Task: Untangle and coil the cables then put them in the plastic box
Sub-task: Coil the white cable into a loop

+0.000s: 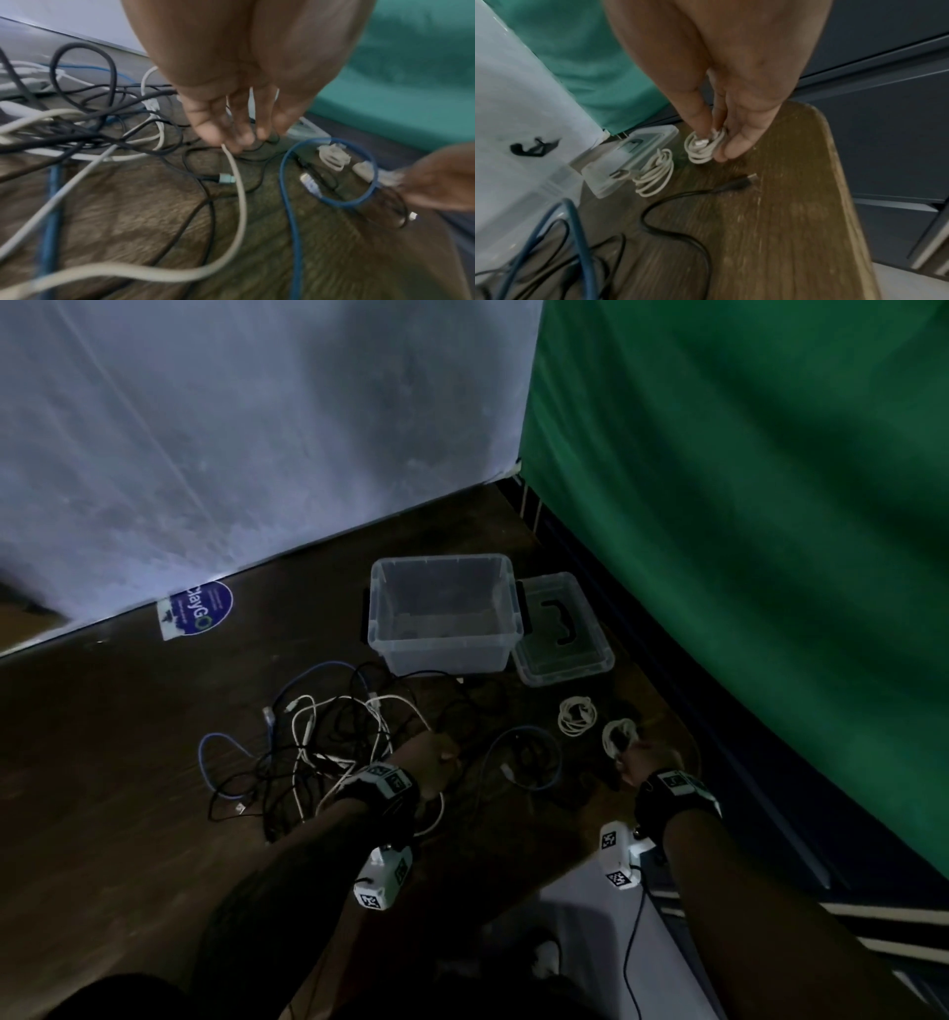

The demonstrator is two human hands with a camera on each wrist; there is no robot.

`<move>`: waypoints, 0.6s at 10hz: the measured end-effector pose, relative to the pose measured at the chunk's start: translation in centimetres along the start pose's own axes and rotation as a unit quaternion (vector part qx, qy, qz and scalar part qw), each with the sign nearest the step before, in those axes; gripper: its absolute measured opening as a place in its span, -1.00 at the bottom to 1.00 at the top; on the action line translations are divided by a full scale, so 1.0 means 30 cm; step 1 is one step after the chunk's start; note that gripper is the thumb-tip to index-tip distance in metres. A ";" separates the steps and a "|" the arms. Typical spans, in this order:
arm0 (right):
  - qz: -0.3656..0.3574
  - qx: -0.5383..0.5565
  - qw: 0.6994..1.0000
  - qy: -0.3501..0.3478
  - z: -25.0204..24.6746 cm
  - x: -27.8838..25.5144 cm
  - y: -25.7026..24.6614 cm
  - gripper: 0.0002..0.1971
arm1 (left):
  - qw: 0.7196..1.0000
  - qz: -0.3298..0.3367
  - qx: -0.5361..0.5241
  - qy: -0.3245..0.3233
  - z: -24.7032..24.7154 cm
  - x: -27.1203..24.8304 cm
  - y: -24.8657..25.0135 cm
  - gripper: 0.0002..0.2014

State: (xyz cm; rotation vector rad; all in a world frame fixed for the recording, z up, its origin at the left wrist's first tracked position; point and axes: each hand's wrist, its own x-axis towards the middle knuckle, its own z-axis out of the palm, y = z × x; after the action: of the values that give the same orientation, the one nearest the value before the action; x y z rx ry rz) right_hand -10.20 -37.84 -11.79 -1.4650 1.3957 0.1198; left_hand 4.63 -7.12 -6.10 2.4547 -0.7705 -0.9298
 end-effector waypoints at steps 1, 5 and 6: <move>-0.006 -0.028 0.999 -0.030 0.034 -0.018 -0.029 -0.58 | 0.994 -0.020 -0.038 0.099 -0.037 -0.015 -0.011 -0.83; -0.195 -0.261 0.943 0.066 0.011 -0.203 -0.056 -0.71 | 0.972 -0.156 0.138 0.110 -0.216 -0.007 -0.170 -0.61; -0.267 -0.226 0.935 0.057 0.037 -0.285 -0.082 -0.80 | 0.982 -0.130 0.109 0.086 -0.260 -0.008 -0.144 -0.68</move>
State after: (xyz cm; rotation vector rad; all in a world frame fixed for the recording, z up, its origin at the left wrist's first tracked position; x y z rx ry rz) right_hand -10.36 -31.97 -4.99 -2.2223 1.0458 0.0081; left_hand 11.44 -2.34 -2.87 2.8342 -0.5241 -0.7389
